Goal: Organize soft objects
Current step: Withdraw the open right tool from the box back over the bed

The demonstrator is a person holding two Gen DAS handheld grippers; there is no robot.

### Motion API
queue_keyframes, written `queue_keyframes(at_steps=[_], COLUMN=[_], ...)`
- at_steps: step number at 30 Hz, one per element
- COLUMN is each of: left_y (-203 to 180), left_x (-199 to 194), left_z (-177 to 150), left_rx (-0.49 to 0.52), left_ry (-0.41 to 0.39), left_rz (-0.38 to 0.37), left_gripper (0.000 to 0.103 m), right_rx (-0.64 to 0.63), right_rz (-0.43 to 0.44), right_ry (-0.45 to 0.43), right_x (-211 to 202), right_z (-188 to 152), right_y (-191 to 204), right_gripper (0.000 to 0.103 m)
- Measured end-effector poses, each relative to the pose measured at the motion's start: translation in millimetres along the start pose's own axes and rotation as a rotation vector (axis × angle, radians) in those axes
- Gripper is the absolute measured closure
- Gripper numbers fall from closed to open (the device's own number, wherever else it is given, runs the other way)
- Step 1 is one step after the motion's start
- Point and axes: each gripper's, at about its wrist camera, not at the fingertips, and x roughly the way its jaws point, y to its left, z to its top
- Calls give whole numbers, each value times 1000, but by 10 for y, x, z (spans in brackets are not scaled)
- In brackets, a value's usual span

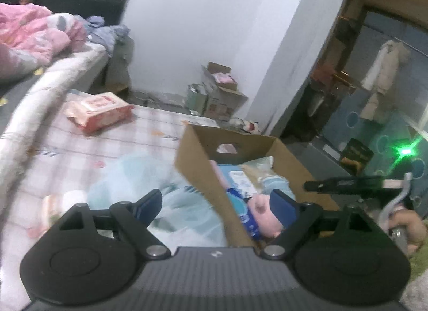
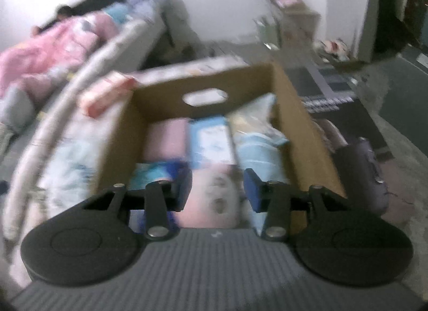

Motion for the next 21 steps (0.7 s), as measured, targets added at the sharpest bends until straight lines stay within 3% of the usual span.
queue_keyframes(at_steps=[7, 13, 21], left_y=[379, 729, 1028], left_x=[-484, -780, -817], left_z=[-227, -433, -698], left_rx=[-31, -66, -87], left_ry=[-31, -37, 9], left_rz=[105, 184, 244], left_gripper=[13, 12, 12], right_rx=[-9, -28, -31], right_rz=[217, 386, 485], right_ry=[-47, -33, 67], right_x=[-367, -406, -110], right_z=[-231, -388, -633], right_y=[665, 1350, 1989], right_gripper=[60, 59, 58])
